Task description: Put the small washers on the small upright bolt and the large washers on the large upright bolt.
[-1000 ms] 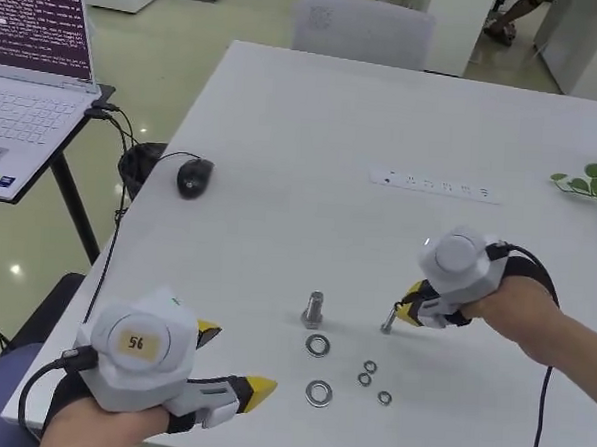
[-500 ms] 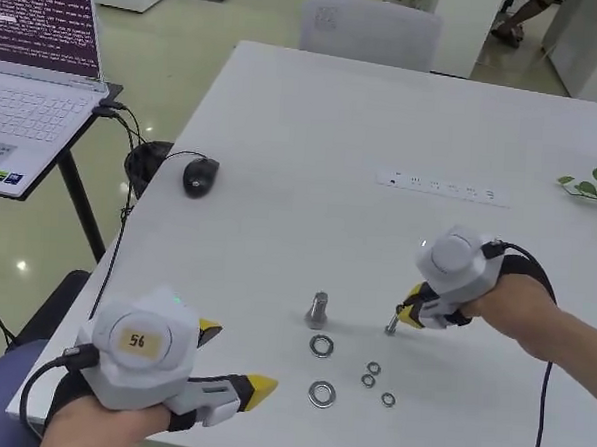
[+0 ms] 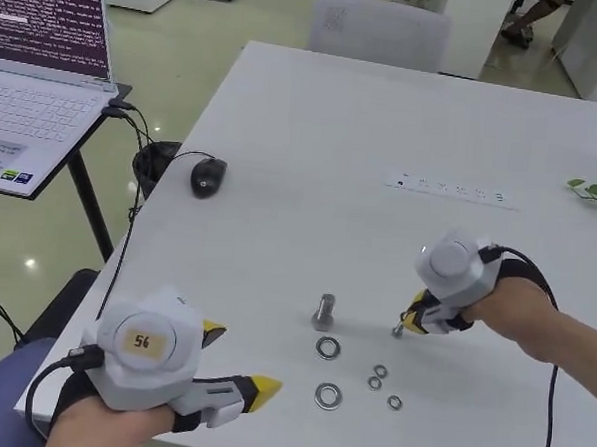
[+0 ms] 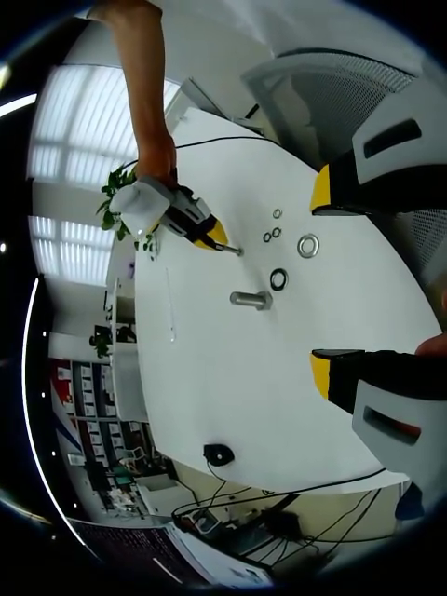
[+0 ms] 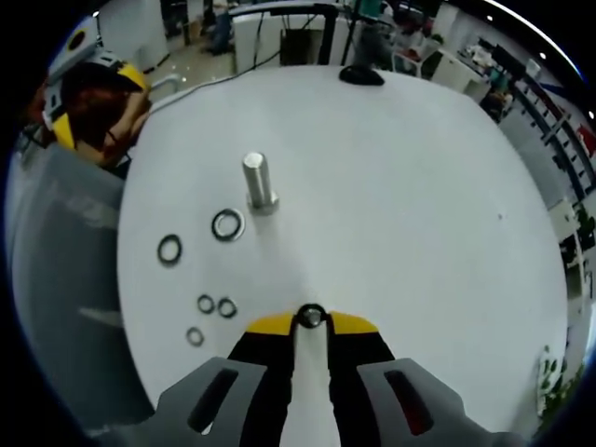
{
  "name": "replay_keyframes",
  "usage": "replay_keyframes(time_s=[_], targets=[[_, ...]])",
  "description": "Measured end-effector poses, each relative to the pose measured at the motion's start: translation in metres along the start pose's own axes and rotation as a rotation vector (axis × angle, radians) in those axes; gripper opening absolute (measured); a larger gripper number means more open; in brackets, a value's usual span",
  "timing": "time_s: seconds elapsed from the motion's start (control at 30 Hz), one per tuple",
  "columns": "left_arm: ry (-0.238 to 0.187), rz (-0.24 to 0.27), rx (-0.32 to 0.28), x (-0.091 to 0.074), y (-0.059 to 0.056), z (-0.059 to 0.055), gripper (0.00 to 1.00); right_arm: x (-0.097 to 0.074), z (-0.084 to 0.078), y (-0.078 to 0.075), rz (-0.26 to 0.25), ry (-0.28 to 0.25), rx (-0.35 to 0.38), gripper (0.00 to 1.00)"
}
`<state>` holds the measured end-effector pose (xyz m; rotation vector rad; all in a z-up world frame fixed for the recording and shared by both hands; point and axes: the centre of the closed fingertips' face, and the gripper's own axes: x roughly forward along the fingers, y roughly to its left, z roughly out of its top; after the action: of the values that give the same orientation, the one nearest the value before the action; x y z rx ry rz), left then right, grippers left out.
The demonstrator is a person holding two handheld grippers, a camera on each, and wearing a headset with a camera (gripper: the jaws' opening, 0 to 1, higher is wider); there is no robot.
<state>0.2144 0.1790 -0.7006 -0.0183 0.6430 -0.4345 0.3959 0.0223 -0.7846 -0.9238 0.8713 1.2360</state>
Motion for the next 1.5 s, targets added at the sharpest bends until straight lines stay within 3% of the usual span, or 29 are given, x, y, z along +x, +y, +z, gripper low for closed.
replay_keyframes(time_s=[0.37,0.77,1.03,1.17,1.5], targets=[[0.005,0.007,-0.011,-0.002,0.002,-0.003,0.57,0.020,-0.009,0.004,0.029,0.027,0.014,0.13],[0.006,0.007,-0.009,-0.001,0.003,-0.001,0.57,0.029,-0.016,0.006,0.025,0.030,0.051,0.13],[0.003,0.007,-0.006,-0.001,0.003,0.000,0.57,0.009,-0.019,0.001,-0.014,-0.026,0.125,0.17],[0.000,0.004,-0.006,0.000,0.001,0.001,0.57,-0.002,-0.023,0.005,-0.032,-0.054,0.159,0.17],[-0.001,-0.004,0.000,0.000,-0.002,0.001,0.57,-0.012,-0.038,0.043,-0.014,-0.102,0.189,0.16]])
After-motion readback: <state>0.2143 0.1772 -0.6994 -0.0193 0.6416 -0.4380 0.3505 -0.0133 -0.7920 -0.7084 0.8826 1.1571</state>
